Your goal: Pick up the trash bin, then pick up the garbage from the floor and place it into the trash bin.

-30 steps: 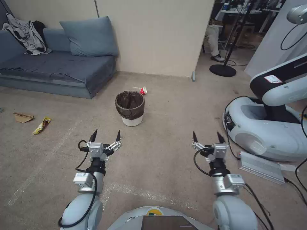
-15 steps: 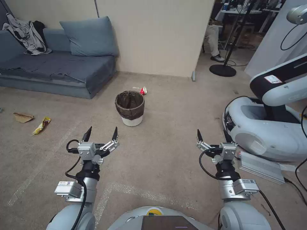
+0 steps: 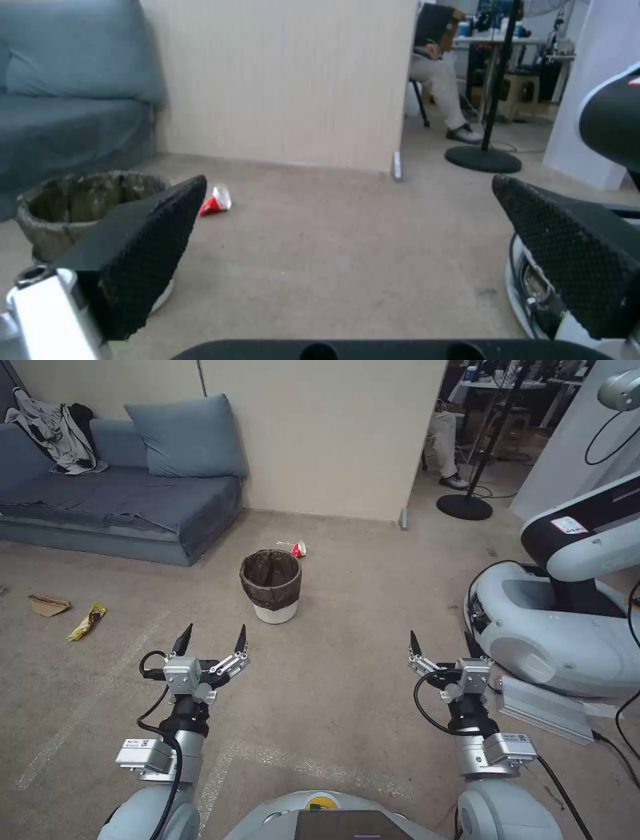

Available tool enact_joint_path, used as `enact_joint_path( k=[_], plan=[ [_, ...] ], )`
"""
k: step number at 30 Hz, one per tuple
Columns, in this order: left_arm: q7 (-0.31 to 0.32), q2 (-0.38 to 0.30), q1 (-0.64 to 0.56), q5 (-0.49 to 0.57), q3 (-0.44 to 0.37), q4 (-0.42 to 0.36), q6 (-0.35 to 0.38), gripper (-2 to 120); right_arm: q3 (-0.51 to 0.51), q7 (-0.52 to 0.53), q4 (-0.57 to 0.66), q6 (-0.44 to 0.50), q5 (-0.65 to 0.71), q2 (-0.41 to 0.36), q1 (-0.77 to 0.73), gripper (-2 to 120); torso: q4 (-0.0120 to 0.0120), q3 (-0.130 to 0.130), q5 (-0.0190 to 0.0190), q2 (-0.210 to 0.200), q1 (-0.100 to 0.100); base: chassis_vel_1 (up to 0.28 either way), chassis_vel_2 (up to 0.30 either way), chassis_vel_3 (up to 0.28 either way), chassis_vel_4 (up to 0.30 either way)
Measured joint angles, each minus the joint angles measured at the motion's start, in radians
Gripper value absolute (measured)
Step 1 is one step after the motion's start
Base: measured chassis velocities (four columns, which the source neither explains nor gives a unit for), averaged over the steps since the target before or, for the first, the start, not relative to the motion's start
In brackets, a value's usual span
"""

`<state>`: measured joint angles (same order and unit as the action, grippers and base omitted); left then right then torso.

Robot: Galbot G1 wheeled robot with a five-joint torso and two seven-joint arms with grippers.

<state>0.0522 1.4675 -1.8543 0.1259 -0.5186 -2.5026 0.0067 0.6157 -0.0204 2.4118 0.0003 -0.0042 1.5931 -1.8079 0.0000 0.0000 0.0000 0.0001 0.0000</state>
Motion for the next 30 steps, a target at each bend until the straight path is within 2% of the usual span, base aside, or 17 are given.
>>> enact_joint_path(
  k=[24, 30],
  plan=[
    [0.002, 0.005, 0.000, -0.010, 0.001, 0.002, -0.016, 100, 0.001, -0.008, -0.003, 0.018, 0.005, -0.002, 0.002, 100, 0.0000, 0.000, 0.0000, 0.000, 0.000, 0.000, 0.000, 0.000, 0.000],
    [0.002, 0.006, 0.000, -0.011, 0.001, 0.002, -0.027, 100, 0.002, -0.009, -0.004, 0.018, 0.004, -0.002, 0.002, 100, 0.0000, 0.000, 0.0001, 0.000, 0.000, -0.056, 0.077, 0.059, -0.069]
  ],
)
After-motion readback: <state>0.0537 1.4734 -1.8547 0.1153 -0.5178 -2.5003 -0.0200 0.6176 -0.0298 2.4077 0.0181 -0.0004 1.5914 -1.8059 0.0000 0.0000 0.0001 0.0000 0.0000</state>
